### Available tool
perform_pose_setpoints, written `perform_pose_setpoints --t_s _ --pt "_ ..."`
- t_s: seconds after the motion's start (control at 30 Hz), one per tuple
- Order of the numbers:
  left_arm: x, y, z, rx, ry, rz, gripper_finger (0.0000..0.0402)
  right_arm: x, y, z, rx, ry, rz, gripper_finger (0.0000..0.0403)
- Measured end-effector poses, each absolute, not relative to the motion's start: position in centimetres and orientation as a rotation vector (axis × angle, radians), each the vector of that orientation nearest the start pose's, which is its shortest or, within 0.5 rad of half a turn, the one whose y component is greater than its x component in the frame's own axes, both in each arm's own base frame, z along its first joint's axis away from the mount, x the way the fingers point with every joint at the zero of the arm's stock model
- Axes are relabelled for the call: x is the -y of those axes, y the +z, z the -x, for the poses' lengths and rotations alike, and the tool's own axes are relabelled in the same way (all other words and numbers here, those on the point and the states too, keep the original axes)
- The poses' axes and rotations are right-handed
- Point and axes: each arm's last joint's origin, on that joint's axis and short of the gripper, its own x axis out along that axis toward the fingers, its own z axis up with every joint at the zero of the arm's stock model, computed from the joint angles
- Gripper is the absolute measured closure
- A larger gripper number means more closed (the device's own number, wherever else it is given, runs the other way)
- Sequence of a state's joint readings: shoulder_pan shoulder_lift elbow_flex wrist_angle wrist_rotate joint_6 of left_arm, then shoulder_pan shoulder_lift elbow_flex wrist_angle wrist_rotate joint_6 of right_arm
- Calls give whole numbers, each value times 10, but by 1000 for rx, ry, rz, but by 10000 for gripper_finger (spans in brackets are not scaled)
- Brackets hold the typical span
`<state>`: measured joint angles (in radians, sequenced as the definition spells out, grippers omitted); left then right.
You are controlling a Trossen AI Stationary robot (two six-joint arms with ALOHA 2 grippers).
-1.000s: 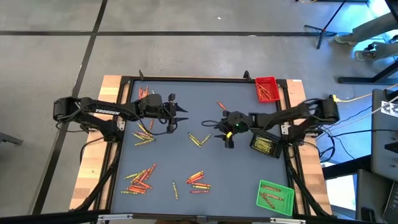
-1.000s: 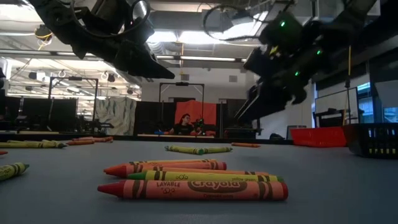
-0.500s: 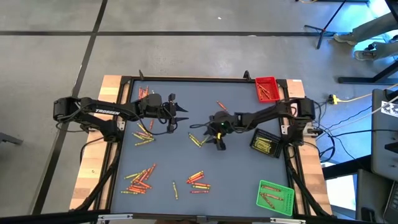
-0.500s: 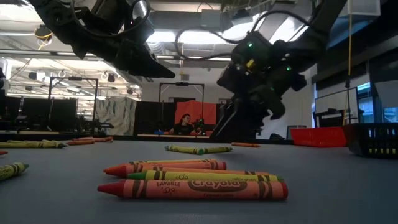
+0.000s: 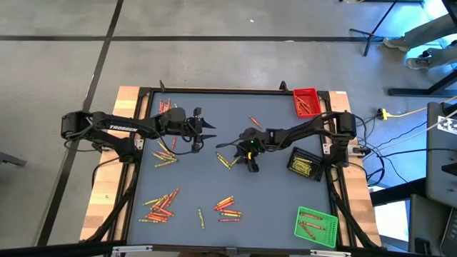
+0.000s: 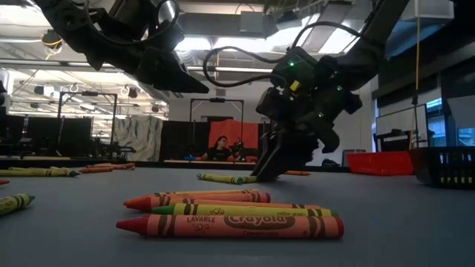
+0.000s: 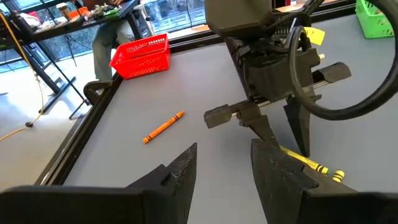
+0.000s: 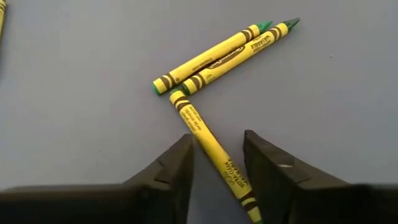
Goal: Sort crayons
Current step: Put the green crayon into the black basket
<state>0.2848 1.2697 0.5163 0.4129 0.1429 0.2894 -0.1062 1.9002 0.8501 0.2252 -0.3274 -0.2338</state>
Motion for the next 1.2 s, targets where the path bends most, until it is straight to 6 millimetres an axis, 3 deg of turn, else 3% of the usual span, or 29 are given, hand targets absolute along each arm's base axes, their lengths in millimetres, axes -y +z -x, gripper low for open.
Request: perform_pose_setpoints --t_s 0.33,0.63,0.93,1.2 --pt "-67 200 -243 -350 91 -214 266 26 97 -337 -863 295 32 360" --pt "-67 200 -243 -350 91 -213 266 18 100 -332 -910 282 1 378" --pt "-67 199 -243 -351 90 -213 266 -9 151 -307 -960 247 33 375" --pt "-67 200 -243 -351 91 -212 266 -26 197 -268 -1030 149 -47 375"
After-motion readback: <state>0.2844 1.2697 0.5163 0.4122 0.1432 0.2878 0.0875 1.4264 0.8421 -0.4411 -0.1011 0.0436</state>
